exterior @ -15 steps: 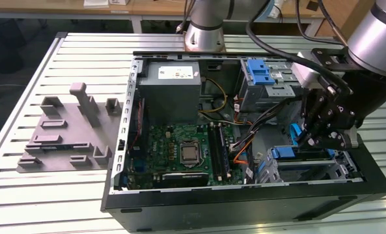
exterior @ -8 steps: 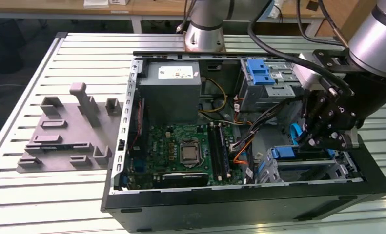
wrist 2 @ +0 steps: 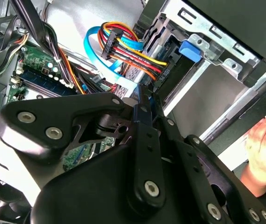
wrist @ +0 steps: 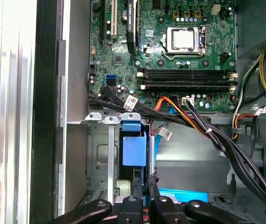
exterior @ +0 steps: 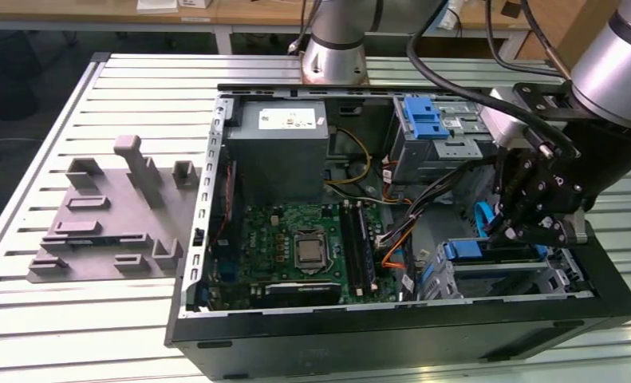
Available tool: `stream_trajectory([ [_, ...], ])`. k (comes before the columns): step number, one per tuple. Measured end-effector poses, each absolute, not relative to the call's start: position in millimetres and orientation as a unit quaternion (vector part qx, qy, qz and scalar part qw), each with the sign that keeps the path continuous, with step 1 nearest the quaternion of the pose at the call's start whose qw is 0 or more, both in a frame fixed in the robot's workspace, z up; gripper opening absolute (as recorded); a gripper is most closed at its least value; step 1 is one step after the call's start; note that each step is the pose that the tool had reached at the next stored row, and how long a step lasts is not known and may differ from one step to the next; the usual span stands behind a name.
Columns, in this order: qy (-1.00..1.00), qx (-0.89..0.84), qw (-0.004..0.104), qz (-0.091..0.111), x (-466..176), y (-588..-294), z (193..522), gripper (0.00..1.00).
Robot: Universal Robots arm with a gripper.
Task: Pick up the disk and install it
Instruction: 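Insert the second disk wire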
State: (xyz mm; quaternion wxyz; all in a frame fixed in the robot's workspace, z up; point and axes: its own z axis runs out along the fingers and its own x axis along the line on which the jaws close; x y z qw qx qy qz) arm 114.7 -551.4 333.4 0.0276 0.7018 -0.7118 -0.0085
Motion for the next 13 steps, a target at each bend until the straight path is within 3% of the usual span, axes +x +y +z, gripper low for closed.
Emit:
stream_trajectory([
  [13, -0.713, 0.7, 0.028, -0.009, 115.7, -551.5, 333.2, 0.16],
])
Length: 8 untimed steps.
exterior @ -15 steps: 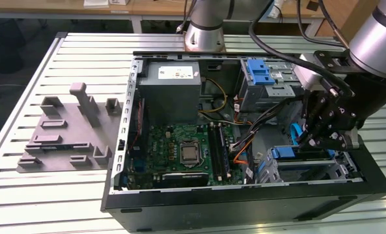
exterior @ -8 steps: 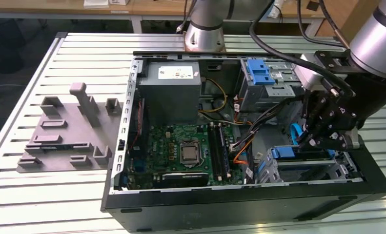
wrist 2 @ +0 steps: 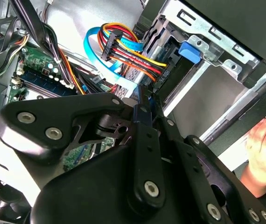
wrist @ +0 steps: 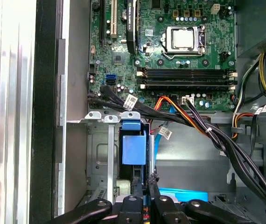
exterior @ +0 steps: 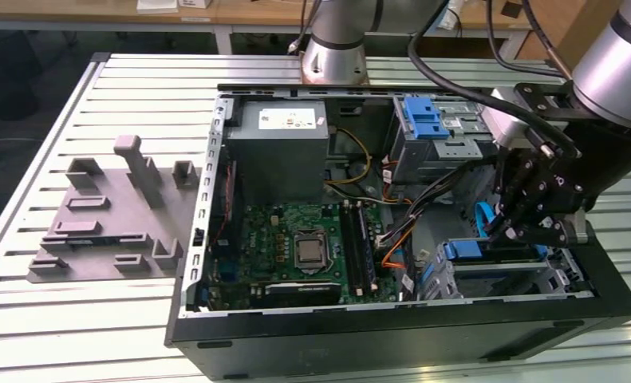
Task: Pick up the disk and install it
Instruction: 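Insert the second disk wire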
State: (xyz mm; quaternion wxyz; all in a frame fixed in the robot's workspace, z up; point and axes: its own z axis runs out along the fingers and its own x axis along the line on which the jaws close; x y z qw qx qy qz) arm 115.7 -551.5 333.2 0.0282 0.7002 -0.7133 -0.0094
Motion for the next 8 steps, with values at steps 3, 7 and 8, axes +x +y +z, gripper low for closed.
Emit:
stream_trajectory([
  [3, -0.716, 0.698, 0.028, -0.01, 115.8, -552.0, 332.9, 0.16],
  [7, -0.716, 0.697, 0.029, -0.01, 115.8, -552.7, 332.5, 0.16],
  [8, -0.716, 0.697, 0.029, -0.01, 115.8, -552.7, 332.5, 0.16],
])
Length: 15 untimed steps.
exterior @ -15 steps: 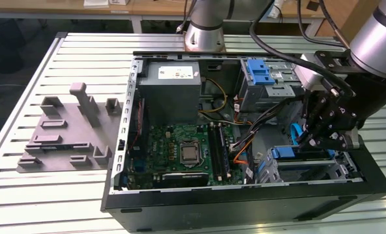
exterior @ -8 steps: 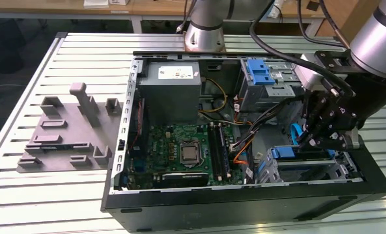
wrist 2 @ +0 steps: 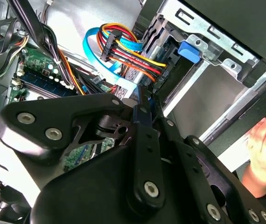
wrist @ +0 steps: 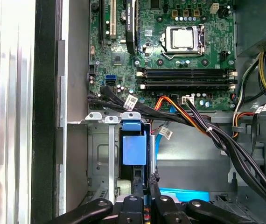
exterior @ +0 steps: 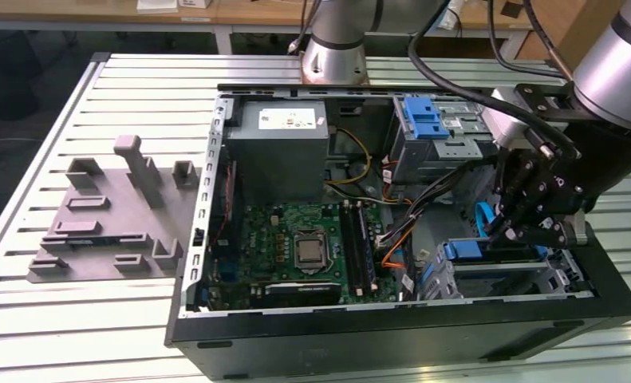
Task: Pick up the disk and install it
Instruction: 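Insert the second disk wire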
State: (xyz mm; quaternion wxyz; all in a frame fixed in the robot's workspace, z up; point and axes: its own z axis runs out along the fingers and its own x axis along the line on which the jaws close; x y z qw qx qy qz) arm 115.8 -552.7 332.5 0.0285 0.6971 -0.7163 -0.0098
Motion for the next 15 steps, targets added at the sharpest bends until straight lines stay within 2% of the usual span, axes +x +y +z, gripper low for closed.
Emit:
stream_trajectory([
  [15, -0.716, 0.697, 0.028, -0.011, 117.1, -552.9, 331.4, 0.16],
])
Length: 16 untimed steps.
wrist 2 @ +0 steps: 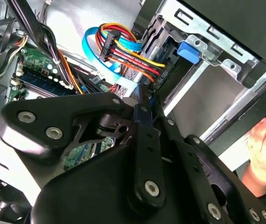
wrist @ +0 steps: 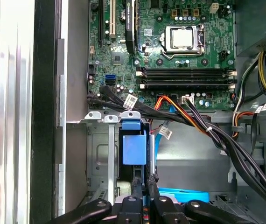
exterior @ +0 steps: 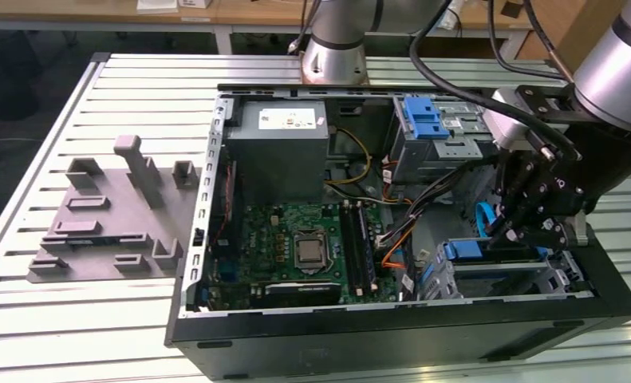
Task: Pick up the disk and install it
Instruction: 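Insert the second disk wire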
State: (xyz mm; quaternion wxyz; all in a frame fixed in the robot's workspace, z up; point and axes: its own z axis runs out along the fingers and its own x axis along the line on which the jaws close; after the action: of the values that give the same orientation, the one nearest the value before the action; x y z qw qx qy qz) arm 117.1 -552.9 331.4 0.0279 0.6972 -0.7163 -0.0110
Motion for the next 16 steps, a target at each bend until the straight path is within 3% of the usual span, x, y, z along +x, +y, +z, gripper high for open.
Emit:
stream_trajectory([
  [14, -0.716, 0.697, 0.028, -0.011, 118.2, -553.1, 329.6, 0.17],
  [15, -0.716, 0.697, 0.028, -0.011, 118.2, -553.2, 329.6, 0.24],
  [16, -0.716, 0.697, 0.028, -0.011, 118.2, -553.2, 329.6, 0.24],
])
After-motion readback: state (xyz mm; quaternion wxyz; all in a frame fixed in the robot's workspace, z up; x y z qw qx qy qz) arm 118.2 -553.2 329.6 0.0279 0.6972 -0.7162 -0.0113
